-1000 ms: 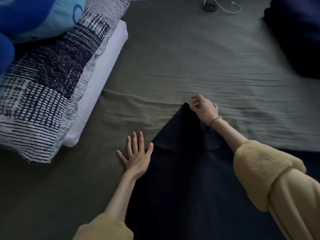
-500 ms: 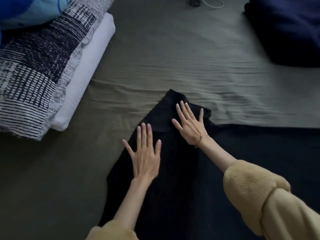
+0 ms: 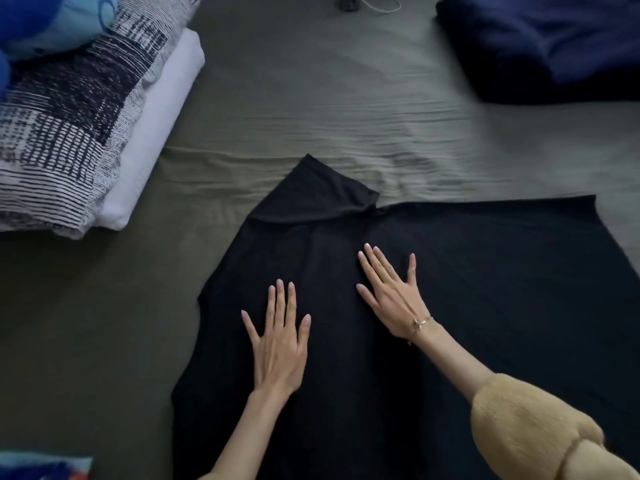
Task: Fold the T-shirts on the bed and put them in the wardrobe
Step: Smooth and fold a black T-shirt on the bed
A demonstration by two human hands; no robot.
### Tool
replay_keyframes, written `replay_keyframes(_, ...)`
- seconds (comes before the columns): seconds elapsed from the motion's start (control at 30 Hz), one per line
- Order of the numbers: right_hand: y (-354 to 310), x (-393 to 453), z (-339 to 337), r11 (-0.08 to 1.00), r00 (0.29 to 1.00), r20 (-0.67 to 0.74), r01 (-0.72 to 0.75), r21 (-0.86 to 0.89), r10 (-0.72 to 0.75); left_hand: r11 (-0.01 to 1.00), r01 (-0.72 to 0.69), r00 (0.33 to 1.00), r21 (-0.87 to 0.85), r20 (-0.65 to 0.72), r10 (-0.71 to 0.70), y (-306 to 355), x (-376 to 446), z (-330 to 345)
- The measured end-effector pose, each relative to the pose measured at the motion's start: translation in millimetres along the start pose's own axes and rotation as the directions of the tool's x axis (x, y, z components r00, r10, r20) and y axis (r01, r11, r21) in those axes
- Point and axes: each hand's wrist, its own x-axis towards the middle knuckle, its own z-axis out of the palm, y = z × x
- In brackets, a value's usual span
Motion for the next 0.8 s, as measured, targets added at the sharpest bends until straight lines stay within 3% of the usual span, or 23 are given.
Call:
replay_keyframes(0.5,81,-191,4,0.990,0.986,0.086,-0.143,-0.018,0.144,0.996,-0.085,0.996,-0.002,-0.011,0.085,83,-135,53)
replay_keyframes(0.7,106,-262,0,0.992,0.981,0.160,-0.115,0.049,0.106,0.983,-0.180,0.974,0.028,0.143,0.174,116,-188,59)
replay_keyframes(0.8,122,-302,-5,0.998,0.976,0.215,-0.025,0.065,0.010,0.961,-0.273,0.933,0.041,0.257,0.254,121,-215,52)
